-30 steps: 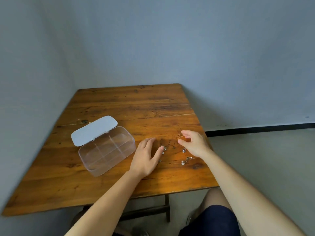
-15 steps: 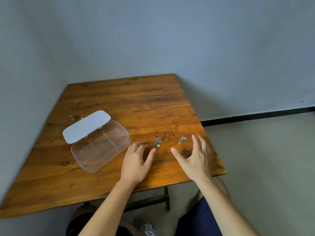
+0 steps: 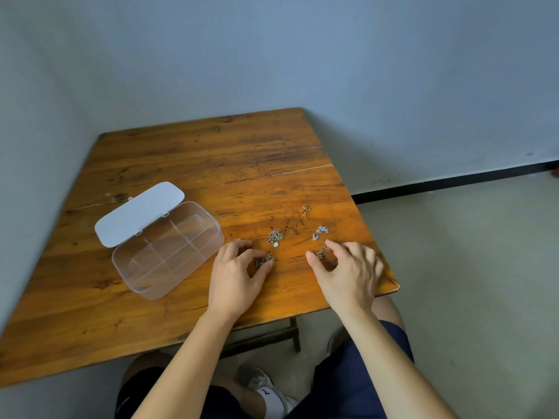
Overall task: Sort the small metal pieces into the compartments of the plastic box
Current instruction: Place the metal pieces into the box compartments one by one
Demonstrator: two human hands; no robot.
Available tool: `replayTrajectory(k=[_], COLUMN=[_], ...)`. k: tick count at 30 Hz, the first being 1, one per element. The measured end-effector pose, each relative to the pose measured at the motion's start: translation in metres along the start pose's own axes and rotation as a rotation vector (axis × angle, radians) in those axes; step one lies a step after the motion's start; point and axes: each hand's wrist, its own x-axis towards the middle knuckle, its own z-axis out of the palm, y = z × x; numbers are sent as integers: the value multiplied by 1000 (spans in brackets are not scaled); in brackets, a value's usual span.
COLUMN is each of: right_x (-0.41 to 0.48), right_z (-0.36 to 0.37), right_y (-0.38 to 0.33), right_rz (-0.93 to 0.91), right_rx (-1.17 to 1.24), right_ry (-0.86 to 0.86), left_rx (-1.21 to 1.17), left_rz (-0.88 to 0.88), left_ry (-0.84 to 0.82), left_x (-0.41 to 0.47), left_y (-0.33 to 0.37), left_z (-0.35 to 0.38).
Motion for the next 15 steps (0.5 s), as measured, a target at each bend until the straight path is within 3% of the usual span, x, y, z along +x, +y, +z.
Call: replayTrajectory(k=[15], right_x=[1], right_z=[0], right_y=[-1], right_rz=[-119], right_rx=[137], right_ry=[-42], left_rx=[-158], left_rz=[11], left_ry=[24], left_x=[1], left_y=[-1], left_z=[-6])
